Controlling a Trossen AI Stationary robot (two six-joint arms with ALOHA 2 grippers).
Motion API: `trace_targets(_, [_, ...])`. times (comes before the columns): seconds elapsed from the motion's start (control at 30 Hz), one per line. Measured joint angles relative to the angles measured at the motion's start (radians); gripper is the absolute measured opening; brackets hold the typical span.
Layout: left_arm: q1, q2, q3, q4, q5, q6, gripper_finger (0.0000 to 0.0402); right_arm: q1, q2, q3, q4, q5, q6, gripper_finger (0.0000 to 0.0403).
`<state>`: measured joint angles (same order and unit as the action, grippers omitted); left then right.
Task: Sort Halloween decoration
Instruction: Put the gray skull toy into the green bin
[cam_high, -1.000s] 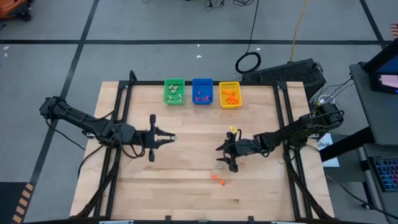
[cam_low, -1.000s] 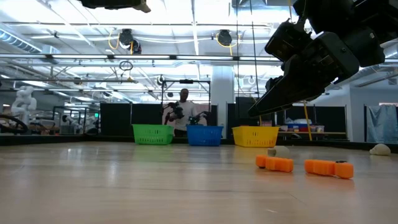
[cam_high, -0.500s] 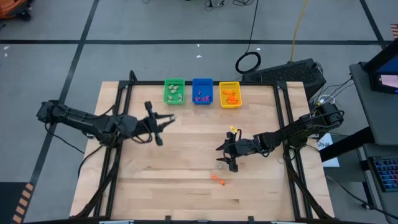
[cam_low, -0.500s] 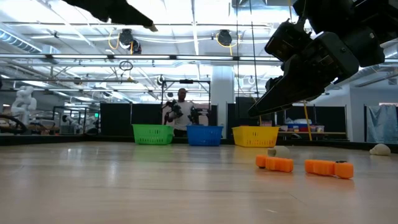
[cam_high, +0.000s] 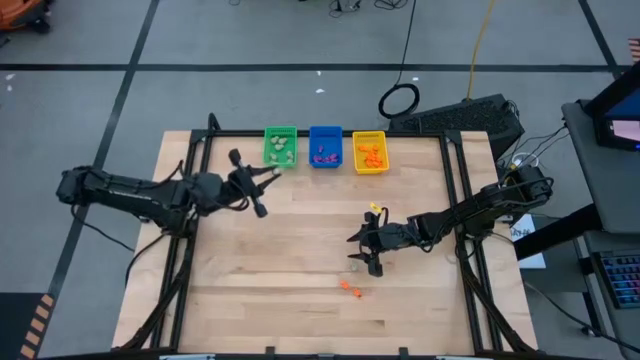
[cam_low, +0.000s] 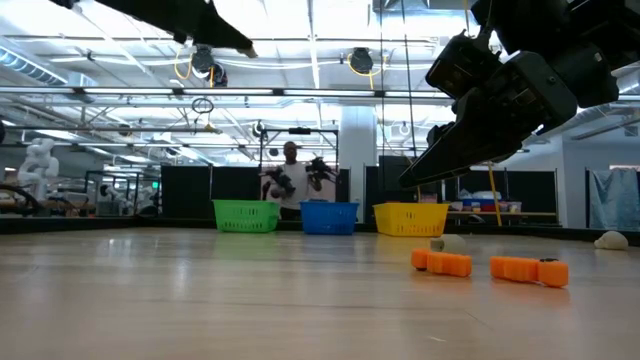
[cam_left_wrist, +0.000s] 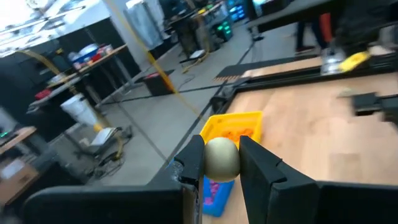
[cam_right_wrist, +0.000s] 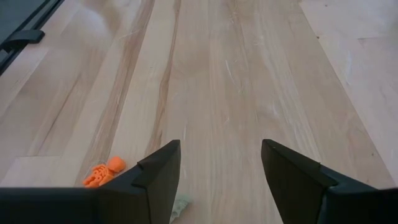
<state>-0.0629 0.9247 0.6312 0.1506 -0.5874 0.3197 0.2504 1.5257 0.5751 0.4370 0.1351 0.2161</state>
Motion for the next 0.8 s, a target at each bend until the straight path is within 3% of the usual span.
trace_targets(0.4, [0.187, 0.115, 0.000, -0.002, -0.016, -0.109, 0.0061, 0.000, 0.000, 0.000, 0.007, 0.000, 0.007, 0.0210])
trace_targets(0.63, [0.292, 0.192, 0.000, -0.006, -0.016, -0.287, 0.0061, 0.000, 0.000, 0.000, 0.007, 0.000, 0.007, 0.0210])
trace_targets(0.8, [0.353, 0.240, 0.000, -0.010, 0.038, -0.341, 0.0061, 0.000, 0.000, 0.000, 0.007, 0.000, 0.007, 0.0210])
